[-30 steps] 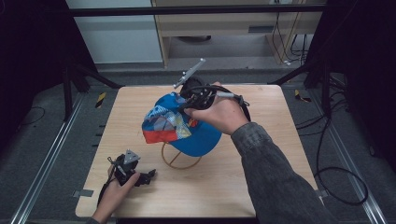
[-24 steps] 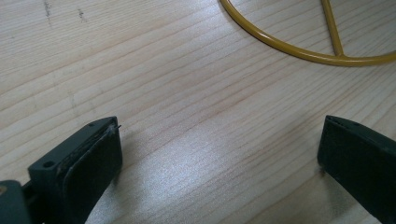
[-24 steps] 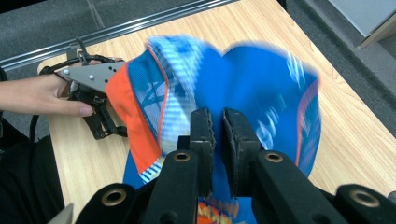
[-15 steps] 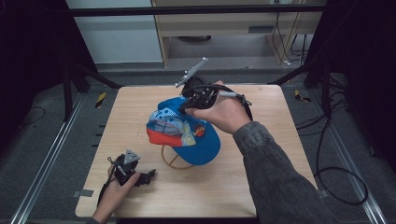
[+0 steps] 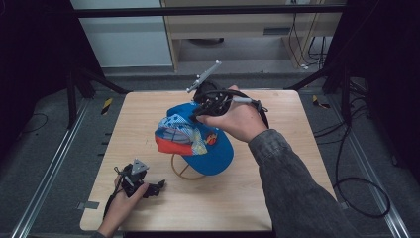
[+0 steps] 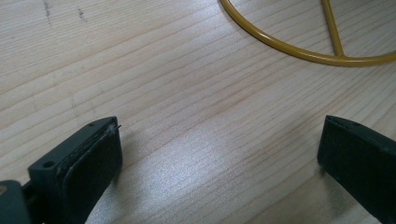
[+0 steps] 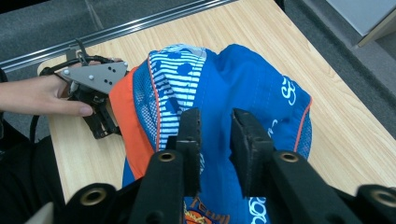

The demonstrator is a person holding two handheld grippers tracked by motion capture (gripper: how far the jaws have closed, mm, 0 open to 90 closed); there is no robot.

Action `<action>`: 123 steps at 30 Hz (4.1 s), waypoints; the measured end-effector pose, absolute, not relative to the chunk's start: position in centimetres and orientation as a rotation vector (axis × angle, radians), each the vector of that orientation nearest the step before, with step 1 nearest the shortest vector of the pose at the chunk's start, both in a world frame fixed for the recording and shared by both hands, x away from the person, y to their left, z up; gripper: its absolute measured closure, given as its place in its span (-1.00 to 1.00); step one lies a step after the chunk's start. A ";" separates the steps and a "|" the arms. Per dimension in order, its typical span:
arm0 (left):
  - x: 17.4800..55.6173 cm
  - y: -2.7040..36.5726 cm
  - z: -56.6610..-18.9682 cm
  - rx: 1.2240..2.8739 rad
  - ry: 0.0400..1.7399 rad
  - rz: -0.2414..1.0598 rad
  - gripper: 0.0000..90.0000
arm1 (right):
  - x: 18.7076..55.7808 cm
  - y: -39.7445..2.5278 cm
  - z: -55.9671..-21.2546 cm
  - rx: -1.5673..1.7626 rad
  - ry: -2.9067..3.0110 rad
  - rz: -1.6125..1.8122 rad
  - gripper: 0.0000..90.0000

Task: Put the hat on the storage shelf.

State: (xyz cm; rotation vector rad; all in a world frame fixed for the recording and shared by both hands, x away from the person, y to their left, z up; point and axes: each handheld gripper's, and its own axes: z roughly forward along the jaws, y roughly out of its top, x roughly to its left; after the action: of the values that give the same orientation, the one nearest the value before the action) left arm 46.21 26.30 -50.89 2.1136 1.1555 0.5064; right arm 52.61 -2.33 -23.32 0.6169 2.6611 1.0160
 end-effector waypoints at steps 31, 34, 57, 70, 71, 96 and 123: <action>46.2 26.3 -50.9 2.115 1.155 0.504 -1.00 | 52.4 -6.3 -24.3 0.733 2.539 1.054 -0.51; 46.2 26.3 -50.9 2.116 1.155 0.504 -1.00 | 52.3 -6.9 -24.6 0.752 2.514 1.073 -0.64; 46.2 26.3 -50.9 2.112 1.154 0.507 -1.00 | 52.4 -11.8 -27.2 0.853 2.418 1.078 -0.85; 46.2 26.3 -50.9 2.115 1.153 0.507 -1.00 | 51.9 -16.0 -30.9 0.963 2.277 1.065 -0.72; 46.2 26.3 -50.9 2.115 1.153 0.507 -1.00 | 51.7 -16.2 -31.3 0.967 2.269 1.065 -0.72; 46.2 26.3 -50.9 2.116 1.156 0.506 -1.00 | 47.9 -18.9 -43.3 1.066 2.244 1.060 -0.68; 46.2 26.3 -50.9 2.113 1.156 0.506 -1.00 | 47.8 -18.8 -51.2 1.281 2.204 0.970 -0.77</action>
State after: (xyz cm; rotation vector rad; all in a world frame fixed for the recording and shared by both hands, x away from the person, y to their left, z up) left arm 46.18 26.29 -50.92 2.1129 1.1555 0.5057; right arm 47.76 -18.80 -51.16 1.2807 2.2035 0.9705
